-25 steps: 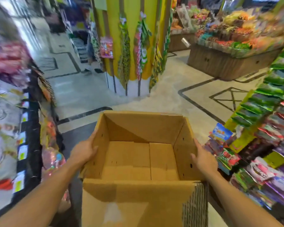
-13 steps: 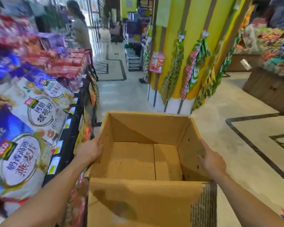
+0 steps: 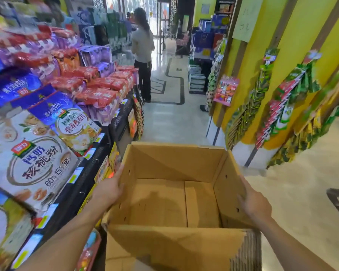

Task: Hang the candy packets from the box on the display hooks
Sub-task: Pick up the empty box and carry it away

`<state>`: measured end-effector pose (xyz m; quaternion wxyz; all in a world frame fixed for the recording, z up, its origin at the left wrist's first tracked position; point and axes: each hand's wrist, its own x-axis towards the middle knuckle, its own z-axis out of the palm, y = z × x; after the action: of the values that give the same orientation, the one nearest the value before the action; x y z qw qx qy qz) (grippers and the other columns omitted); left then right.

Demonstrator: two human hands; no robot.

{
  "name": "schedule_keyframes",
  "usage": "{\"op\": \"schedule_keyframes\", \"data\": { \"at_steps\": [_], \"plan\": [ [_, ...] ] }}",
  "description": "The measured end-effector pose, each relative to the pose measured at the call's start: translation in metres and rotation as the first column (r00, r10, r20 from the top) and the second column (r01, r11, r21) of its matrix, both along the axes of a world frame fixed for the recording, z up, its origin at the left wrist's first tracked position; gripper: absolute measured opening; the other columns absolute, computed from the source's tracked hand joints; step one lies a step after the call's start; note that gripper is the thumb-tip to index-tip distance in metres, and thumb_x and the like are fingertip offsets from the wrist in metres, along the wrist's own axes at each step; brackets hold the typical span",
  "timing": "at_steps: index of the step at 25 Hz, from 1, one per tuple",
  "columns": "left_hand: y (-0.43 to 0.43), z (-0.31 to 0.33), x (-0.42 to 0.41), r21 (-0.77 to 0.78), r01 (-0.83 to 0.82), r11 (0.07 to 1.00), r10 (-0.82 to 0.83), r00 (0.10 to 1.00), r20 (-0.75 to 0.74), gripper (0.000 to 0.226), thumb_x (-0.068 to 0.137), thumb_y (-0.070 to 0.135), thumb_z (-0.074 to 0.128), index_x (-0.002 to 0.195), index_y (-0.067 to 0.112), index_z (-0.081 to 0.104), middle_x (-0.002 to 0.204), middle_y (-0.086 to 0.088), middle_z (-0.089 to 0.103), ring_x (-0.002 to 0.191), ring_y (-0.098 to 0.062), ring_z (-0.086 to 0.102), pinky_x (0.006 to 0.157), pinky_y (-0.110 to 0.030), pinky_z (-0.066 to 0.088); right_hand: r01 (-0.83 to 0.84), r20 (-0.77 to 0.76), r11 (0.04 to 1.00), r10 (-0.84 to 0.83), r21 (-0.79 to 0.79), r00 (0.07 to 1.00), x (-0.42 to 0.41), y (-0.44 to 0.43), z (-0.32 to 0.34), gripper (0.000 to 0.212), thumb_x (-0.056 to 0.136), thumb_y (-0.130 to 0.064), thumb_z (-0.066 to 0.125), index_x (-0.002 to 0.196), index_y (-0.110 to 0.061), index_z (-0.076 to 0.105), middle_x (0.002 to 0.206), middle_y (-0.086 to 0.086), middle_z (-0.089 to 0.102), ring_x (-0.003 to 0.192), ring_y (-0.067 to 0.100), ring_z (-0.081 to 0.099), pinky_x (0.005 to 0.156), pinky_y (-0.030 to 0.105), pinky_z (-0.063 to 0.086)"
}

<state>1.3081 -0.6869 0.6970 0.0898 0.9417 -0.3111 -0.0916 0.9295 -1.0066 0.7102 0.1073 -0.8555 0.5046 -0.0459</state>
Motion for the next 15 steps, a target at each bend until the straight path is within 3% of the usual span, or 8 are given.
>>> {"op": "schedule_keyframes", "data": {
  "at_steps": [4, 9, 12, 15],
  "plan": [
    [-0.052, -0.008, 0.047, -0.021, -0.050, 0.999, 0.049, 0.998, -0.025, 0.081, 0.105, 0.039, 0.050, 0.164, 0.041, -0.005, 0.080, 0.000, 0.065, 0.064, -0.016, 0.058, 0.051, -0.032, 0.043, -0.052, 0.000, 0.999, 0.052, 0.010, 0.999, 0.065, -0.073, -0.008, 0.077, 0.101, -0.039, 0.059, 0.162, -0.044, 0.013, 0.064, -0.011, 0.057, 0.049, 0.008, 0.051, 0.041, 0.029, 0.040],
    [-0.133, -0.019, 0.140, -0.036, -0.048, 0.998, 0.047, 0.998, -0.037, 0.078, 0.104, 0.038, 0.052, 0.165, 0.042, 0.002, 0.106, -0.009, 0.073, 0.090, -0.026, 0.069, 0.074, -0.036, 0.056, -0.066, -0.024, 0.997, 0.067, 0.039, 0.997, 0.166, -0.168, -0.035, 0.079, 0.099, -0.041, 0.061, 0.160, -0.049, 0.011, 0.078, -0.005, 0.070, 0.056, 0.016, 0.061, 0.051, 0.039, 0.058],
    [-0.183, -0.021, 0.206, 0.001, -0.032, 0.999, 0.032, 0.999, -0.035, 0.078, 0.105, 0.040, 0.050, 0.164, 0.045, 0.000, 0.105, -0.012, 0.071, 0.093, -0.032, 0.069, 0.077, -0.039, 0.058, -0.055, -0.033, 0.997, 0.057, 0.048, 0.998, 0.225, -0.218, -0.039, 0.080, 0.099, -0.041, 0.062, 0.160, -0.049, 0.011, 0.081, -0.003, 0.072, 0.063, 0.019, 0.064, 0.056, 0.042, 0.060],
    [-0.242, -0.018, 0.268, 0.015, -0.002, 1.000, 0.002, 0.999, -0.032, 0.079, 0.105, 0.039, 0.049, 0.163, 0.046, -0.004, 0.097, -0.010, 0.069, 0.090, -0.031, 0.070, 0.075, -0.039, 0.057, -0.020, -0.028, 0.998, 0.021, 0.055, 0.999, 0.283, -0.263, -0.033, 0.080, 0.099, -0.039, 0.061, 0.161, -0.047, 0.012, 0.072, -0.004, 0.067, 0.059, 0.017, 0.061, 0.051, 0.036, 0.056]
  ]
}}
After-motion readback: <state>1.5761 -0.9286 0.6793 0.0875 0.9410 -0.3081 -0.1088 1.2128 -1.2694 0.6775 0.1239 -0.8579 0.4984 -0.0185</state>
